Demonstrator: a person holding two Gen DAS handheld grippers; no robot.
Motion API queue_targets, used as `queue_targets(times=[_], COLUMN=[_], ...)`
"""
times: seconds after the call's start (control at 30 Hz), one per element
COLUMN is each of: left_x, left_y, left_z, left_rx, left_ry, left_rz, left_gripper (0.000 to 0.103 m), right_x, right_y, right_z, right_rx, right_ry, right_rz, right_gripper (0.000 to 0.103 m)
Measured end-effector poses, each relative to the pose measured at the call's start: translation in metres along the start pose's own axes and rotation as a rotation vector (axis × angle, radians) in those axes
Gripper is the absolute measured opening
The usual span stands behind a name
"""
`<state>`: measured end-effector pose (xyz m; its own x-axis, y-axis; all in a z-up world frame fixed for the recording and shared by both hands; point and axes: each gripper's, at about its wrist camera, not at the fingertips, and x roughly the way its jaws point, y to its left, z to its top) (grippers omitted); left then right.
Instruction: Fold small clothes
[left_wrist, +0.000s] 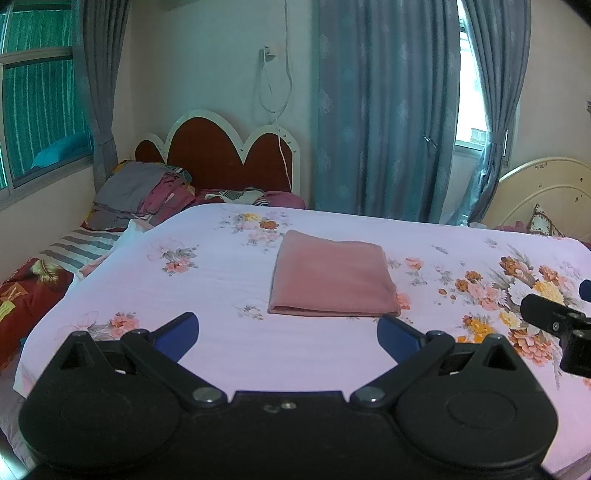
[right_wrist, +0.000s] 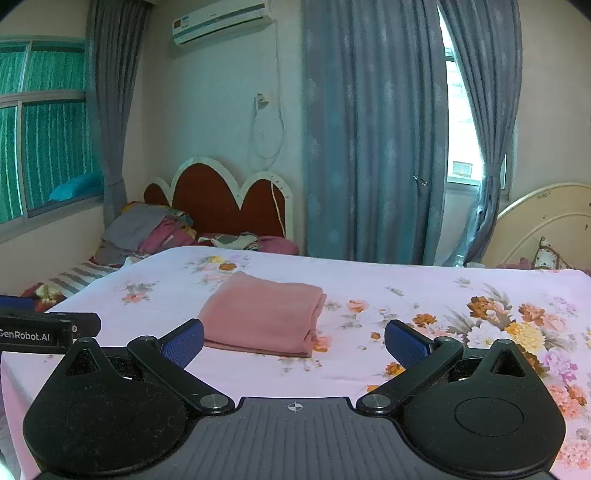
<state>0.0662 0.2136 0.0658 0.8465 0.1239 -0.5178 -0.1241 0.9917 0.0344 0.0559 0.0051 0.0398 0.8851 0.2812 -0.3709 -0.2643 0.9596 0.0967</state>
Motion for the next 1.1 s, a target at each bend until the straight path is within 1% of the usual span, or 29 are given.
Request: queue_targets(times=[1.1], left_x=[0.0054], left_y=[0.0060], left_z=[0.0003], left_rx=[0.002], left_ry=[0.014], left_rz=[0.006], left_gripper=[0.103], right_x=[0.0052], right_y=[0.0013], right_z=[-0.0008], right_rx=[0.004], right_ry=[0.007], right_rz=[0.005], right_gripper=[0.103])
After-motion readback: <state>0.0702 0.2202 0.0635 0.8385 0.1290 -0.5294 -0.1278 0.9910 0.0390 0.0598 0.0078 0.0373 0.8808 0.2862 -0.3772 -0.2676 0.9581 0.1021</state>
